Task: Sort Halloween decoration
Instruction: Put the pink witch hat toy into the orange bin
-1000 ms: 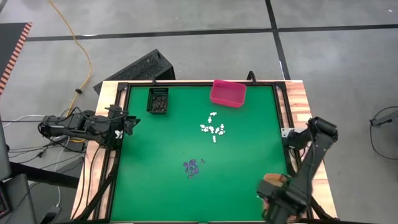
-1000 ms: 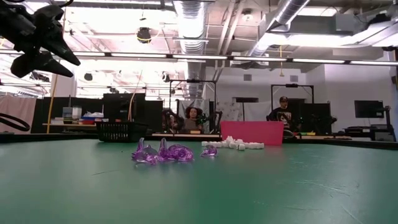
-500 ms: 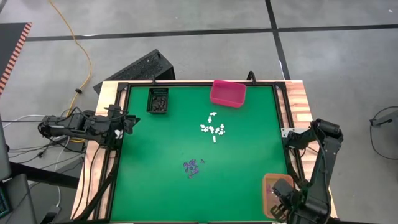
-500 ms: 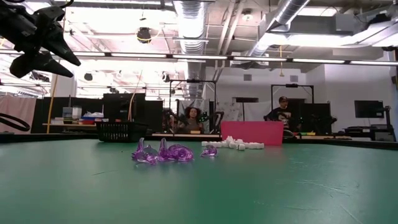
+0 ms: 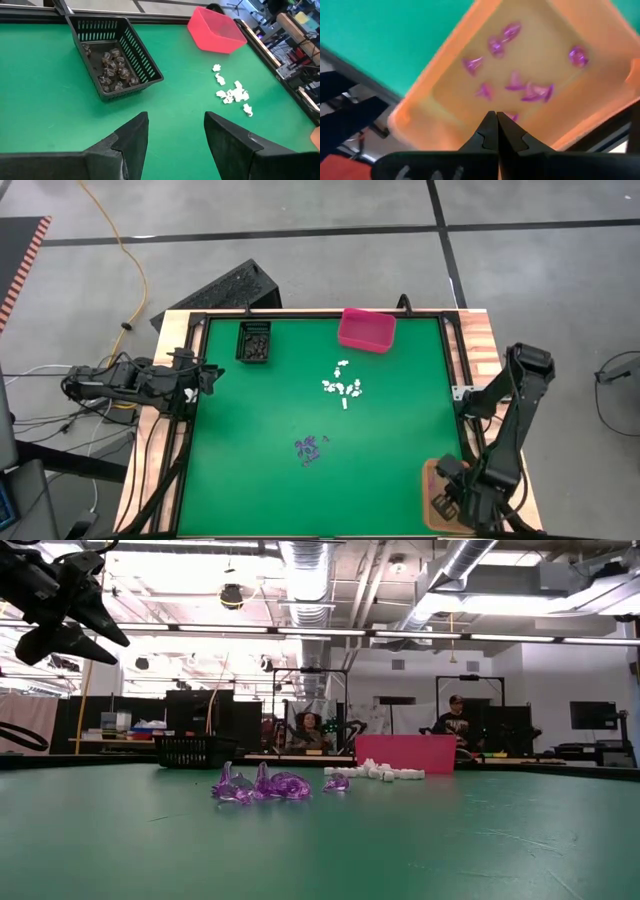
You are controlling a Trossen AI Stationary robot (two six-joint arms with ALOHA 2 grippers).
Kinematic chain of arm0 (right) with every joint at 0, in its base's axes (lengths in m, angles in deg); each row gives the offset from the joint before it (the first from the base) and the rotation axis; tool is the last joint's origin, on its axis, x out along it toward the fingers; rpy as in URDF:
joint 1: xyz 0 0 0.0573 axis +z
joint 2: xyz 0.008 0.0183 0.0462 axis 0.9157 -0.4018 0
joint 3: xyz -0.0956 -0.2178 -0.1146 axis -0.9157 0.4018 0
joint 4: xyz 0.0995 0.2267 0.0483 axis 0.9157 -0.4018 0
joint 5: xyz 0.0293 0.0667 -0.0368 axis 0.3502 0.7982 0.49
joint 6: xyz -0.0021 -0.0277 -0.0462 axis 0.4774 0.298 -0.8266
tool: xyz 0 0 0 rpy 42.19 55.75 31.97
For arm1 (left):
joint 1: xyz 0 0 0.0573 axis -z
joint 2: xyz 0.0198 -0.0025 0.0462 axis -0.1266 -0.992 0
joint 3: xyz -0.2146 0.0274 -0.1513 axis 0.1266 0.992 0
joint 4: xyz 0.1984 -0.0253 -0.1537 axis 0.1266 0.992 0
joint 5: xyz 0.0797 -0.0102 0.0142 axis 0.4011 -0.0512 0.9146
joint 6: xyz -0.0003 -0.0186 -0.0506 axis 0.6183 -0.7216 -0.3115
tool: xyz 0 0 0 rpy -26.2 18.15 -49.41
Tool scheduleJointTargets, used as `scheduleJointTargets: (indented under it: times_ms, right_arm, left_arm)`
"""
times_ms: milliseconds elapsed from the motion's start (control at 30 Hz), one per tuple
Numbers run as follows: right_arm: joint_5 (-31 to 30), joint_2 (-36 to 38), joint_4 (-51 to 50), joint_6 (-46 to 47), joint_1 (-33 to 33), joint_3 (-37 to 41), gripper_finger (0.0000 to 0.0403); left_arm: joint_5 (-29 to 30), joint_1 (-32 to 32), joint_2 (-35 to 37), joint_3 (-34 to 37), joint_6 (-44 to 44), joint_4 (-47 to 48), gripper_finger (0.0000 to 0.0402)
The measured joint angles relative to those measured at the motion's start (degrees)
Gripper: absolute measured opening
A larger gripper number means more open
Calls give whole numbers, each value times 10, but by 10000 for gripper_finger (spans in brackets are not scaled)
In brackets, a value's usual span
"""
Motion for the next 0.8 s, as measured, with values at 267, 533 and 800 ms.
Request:
scheduleJointTargets:
  times_ms: [267,533,800]
  right_arm:
    - [20,5,-2,-33,-25,38,79]
    - [20,11,7,-68,-37,37,140]
    - [21,61,25,-131,-96,37,160]
  left_arm:
    - [-1,0,0,0,2,0,183]
    - [1,0,0,0,3,0,183]
    - [-26,0,0,0,1,10,183]
